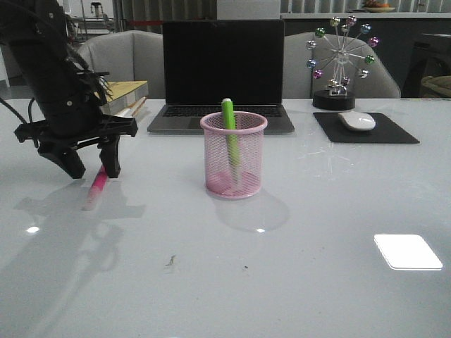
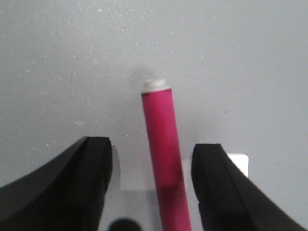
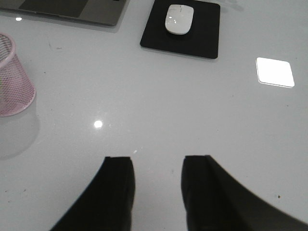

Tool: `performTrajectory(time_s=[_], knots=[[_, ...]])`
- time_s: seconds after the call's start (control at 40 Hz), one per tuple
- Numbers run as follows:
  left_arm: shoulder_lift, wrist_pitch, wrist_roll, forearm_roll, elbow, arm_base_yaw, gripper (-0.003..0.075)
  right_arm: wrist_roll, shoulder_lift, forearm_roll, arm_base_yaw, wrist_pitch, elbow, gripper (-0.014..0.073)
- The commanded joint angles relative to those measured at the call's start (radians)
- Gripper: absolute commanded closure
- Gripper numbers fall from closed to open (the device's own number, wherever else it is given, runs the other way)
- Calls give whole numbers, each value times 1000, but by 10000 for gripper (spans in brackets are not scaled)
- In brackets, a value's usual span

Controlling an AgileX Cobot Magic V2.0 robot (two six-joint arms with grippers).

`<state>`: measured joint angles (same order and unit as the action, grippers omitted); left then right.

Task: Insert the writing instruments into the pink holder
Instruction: 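Lower the left gripper over the pink marker and close on it, then lift the pink marker upright and carry it over the pink holder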

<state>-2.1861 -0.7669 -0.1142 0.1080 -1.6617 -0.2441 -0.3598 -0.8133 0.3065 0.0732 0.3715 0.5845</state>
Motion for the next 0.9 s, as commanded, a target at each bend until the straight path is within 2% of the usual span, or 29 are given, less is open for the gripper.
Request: performTrajectory(time_s=[0.0,0.075,0.25,0.55,0.674,0.874], knots=[[42,21,0,9,-26,-2,298,-7,4,2,6,-69,27,221],[39,3,0,9,-26,-2,355,-7,4,2,6,-69,27,221],[39,-20,0,9,-26,-2,627,-7,4,2,6,-69,27,221],[39,5,29,11,-39,-2,621,-7,4,2,6,-69,27,221],[39,12,85,16,-89,-17,621,-7,4,2,6,-69,27,221],[52,78,92,16,-184,-56,621,-7,4,2,6,-69,27,221]])
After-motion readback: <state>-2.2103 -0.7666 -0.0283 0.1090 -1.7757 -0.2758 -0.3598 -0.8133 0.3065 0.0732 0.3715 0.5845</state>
